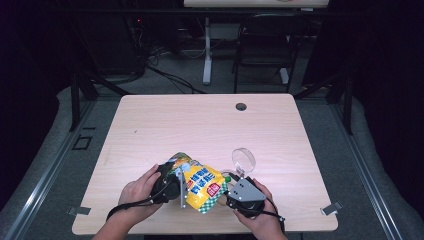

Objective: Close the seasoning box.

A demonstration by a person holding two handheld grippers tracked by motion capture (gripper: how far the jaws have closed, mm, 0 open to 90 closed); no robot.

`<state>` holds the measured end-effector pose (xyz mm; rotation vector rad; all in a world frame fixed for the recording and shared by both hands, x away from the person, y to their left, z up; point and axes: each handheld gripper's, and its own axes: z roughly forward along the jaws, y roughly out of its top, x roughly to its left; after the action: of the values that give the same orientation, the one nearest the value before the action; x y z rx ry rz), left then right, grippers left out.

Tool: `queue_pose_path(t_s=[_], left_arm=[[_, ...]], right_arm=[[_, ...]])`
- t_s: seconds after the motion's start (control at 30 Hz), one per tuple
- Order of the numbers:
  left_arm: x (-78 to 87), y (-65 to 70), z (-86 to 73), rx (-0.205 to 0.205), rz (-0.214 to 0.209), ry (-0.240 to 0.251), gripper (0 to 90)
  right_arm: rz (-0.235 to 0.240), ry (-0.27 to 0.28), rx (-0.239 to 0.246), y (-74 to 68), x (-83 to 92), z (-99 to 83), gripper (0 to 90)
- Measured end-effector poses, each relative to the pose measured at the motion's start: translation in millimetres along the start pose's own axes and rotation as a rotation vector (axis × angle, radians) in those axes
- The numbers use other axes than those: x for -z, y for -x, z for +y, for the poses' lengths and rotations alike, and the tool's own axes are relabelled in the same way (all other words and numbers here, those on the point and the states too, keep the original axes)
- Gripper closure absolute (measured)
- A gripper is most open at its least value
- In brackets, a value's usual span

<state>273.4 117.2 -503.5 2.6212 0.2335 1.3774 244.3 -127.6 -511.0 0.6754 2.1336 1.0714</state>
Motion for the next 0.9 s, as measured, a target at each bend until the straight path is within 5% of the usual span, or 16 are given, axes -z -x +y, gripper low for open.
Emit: queue_pose_path(t_s=[0.4,0.9], left_arm=[[0.7,-1.5,1.2,-0.015,-0.006,-0.001,59.1],[2.2,-0.7,3.1,-0.034,0.015,-0.004,59.2]], right_arm=[[0.006,-0.001,0.059,-2.8,-2.1,2.9,55.3],[0.009,-0.014,0.026,-0.4,-3.1,0.9,58.6]])
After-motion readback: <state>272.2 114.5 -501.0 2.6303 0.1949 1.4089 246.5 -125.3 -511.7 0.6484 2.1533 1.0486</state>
